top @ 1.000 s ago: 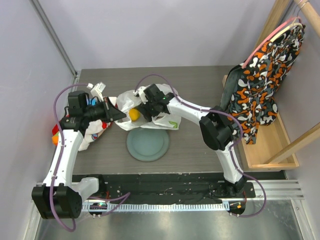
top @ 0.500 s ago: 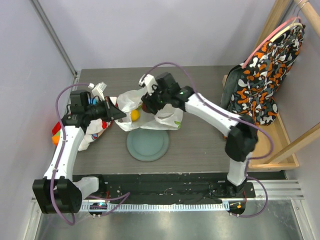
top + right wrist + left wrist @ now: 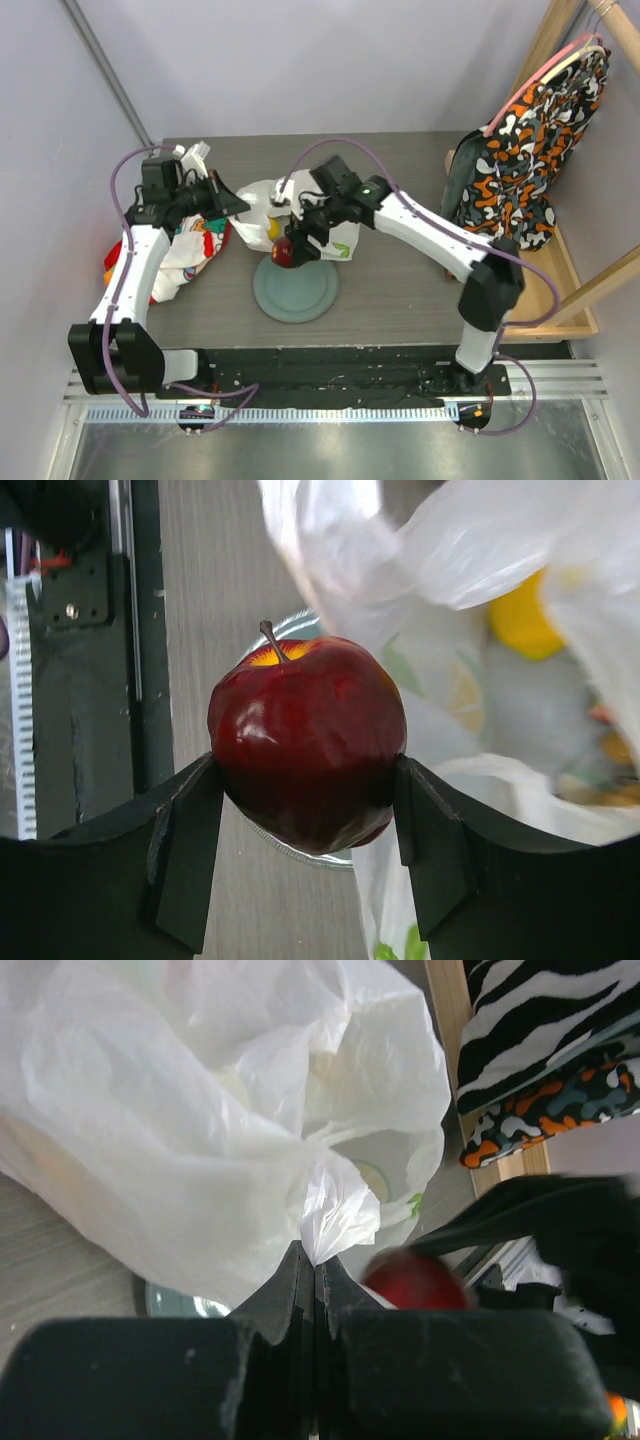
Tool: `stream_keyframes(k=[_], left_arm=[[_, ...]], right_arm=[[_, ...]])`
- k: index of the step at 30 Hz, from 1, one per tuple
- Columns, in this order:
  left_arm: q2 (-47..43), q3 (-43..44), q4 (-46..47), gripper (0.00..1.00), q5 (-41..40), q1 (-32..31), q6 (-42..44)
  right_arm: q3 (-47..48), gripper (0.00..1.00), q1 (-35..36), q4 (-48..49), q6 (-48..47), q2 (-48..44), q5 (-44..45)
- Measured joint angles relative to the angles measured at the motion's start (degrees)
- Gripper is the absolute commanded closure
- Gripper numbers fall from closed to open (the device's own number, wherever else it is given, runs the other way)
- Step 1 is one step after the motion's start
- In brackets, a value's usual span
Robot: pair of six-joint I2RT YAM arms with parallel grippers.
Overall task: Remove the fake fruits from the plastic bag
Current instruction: Take out the fake fruit from the plastic bag, then place the fake fruit on the plate.
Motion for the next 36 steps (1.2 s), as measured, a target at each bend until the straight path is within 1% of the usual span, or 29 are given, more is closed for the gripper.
stream_keyframes(k=[3, 5, 9, 13, 15, 19, 21, 22, 25, 26, 29, 30, 33, 36], left_arm=[[2.8, 3.5, 0.8, 1.00, -0.4, 0.0, -1.1], [4.5, 5.8, 1.1, 1.00, -0.7, 0.0, -1.8], [6.8, 9.5, 1.2, 1.00, -1.1, 0.0, -2.4], [6.4, 10.2, 1.1, 1.00, -1.6, 0.0, -2.1], [6.2, 10.0, 1.0, 1.00, -1.8, 0.0, -1.8], [5.6, 8.6, 0.6, 1.00, -2.2, 0.0, -0.8], [5.4, 8.0, 0.1, 1.00, -2.4, 0.0, -0.3], [5.3, 7.9, -0.2, 1.00, -2.6, 0.0, -0.2], [4.7, 7.5, -0.3, 1.00, -2.8, 0.0, 0.8], [4.4, 7.3, -0.3, 1.00, -2.9, 0.0, 0.9], [3.0, 6.0, -0.2, 1.00, -2.9, 0.0, 1.2], [2.6, 5.4, -0.2, 1.00, -3.0, 0.0, 1.3], [2.0, 4.0, -0.3, 1.00, -2.9, 0.0, 1.8], [1.9, 2.9, -0.3, 1.00, -2.9, 0.0, 2.3]], right_arm=[[2.6, 0.70, 1.1, -5.0, -3.3, 7.9, -2.5], [4.1, 0.69, 2.1, -7.5, -4.9, 11.4, -3.1], [4.6, 0.70, 4.1, -8.7, -5.9, 13.2, -2.5], [2.6, 0.69, 5.2, -4.0, -3.8, 13.2, 1.0], [0.4, 0.70, 5.1, -1.0, -2.2, 13.4, 4.4], [-0.8, 0.69, 4.9, 3.3, -0.6, 15.5, 10.1], [-1.2, 0.67, 4.7, 5.8, 0.0, 16.5, 12.5], [-1.3, 0.65, 4.7, 6.9, 0.2, 17.0, 13.6], [-1.5, 0.50, 4.6, 9.2, 0.4, 17.8, 15.5], [-1.7, 0.36, 4.7, 9.7, 0.4, 17.8, 15.9], [-2.3, 0.14, 4.7, 10.8, 0.2, 17.8, 16.3], [-2.7, 0.01, 4.7, 10.8, 0.1, 17.8, 16.2], [-3.7, 0.00, 4.6, 9.2, -0.8, 17.7, 16.1], [-4.0, 0.02, 4.2, 4.8, -1.4, 16.3, 15.0]])
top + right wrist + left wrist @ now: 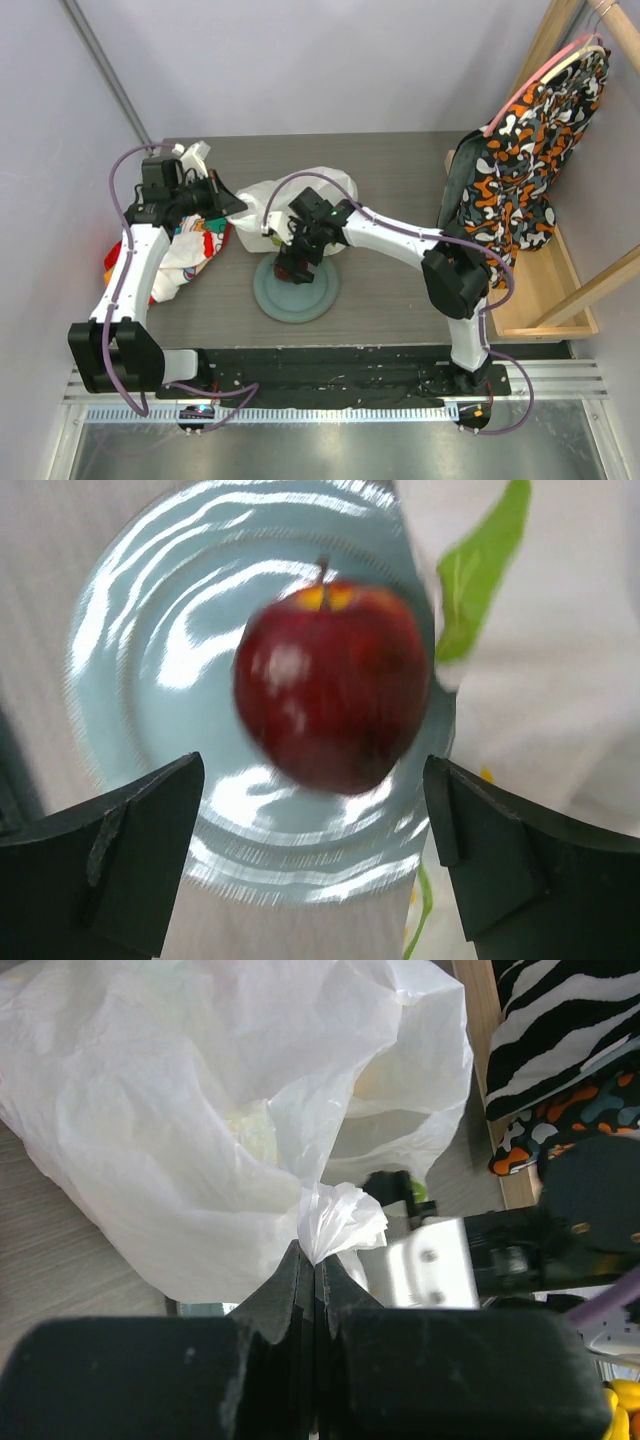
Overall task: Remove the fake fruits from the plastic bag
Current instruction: Place the fake fruit on the plate, then adjust the plastic bag at the center of the board.
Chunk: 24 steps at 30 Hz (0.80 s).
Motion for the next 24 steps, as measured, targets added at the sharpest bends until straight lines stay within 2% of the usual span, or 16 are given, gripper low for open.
stream_keyframes(k=[3, 6, 10, 13, 19, 24], left_arm=[[-0.1, -1.0, 0.0, 1.00, 0.0, 0.0, 0.1], [-1.0, -2.7, 0.0, 1.00, 0.0, 0.0, 0.2], [-4.7, -6.8, -0.3, 1.00, 0.5, 0.0, 0.3], [-8.1, -10.2, -0.7, 1.00, 1.7, 0.0, 0.4], [-11.4, -12.9, -0.9, 1.00, 3.6, 0.0, 0.3], [-13.3, -14.0, -0.8, 1.00, 4.2, 0.5, 0.1]], right_arm=[[0.5, 0.04, -2.3, -6.2, 0.5, -4.0, -4.2], [3.6, 0.09, -8.0, -11.3, 2.0, -9.0, -11.4], [11.0, 0.27, -15.9, -11.6, 4.5, -14.4, -15.5], [12.0, 0.38, -16.5, -7.9, 7.0, -16.1, -15.5], [11.5, 0.48, -12.7, -3.9, 10.4, -7.7, -13.8], [11.6, 0.48, -10.4, -3.2, 14.5, 2.0, -7.9]])
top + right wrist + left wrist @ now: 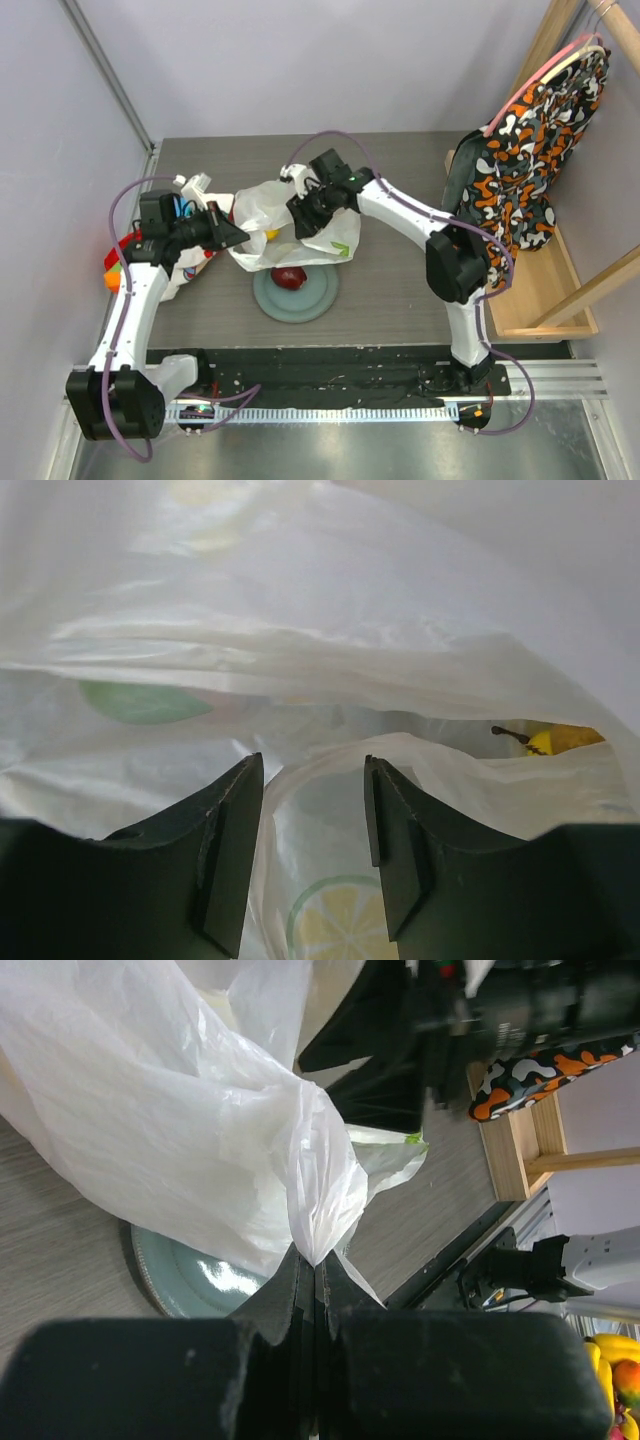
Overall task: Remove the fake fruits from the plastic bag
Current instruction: Adjust the plastic bag at the center of the board.
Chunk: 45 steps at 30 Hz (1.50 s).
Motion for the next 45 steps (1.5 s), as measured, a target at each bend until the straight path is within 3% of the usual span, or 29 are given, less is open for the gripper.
stream_keyframes(k=[8, 15, 18, 23, 29, 32, 36, 43, 45], left_arm=[[-1.8, -2.0, 0.0, 1.00, 0.5, 1.1, -0.2], [-2.7, -3.3, 0.1, 1.00, 0.5, 1.1, -0.2], [-3.6, -4.5, 0.1, 1.00, 0.5, 1.1, -0.2], [-3.8, -5.1, 0.1, 1.00, 0.6, 1.1, -0.8], [-3.4, -5.0, 1.3, 1.00, 1.4, 1.1, -2.4], [-2.5, -4.6, 1.6, 1.00, 1.6, 1.1, -3.1], [-2.1, -4.0, 2.0, 1.00, 1.6, 1.1, -3.3], [-2.2, -3.7, 2.3, 1.00, 2.1, 1.1, -3.5], [-2.2, -3.5, 2.3, 1.00, 2.1, 1.1, -3.5]], right_arm=[[-2.5, 0.44, 0.4, 2.5, 3.5, 3.1, 15.5], [-12.6, 0.44, -5.9, 2.8, 1.7, -3.5, 30.6], [-14.8, 0.37, -8.7, 2.1, 1.3, -7.1, 34.1], [-13.5, 0.35, -8.1, 0.5, 0.9, -11.5, 31.2], [-10.4, 0.33, -1.9, -0.3, -1.4, -14.8, 23.7], [-9.6, 0.40, 2.3, -1.1, -2.9, -15.3, 20.9], [-9.0, 0.58, 5.4, -2.2, -3.6, -15.3, 16.7], [-7.4, 0.62, 3.7, -1.2, -0.4, -8.3, 17.9], [-7.0, 0.57, 2.8, -0.7, 1.5, -4.7, 19.6]])
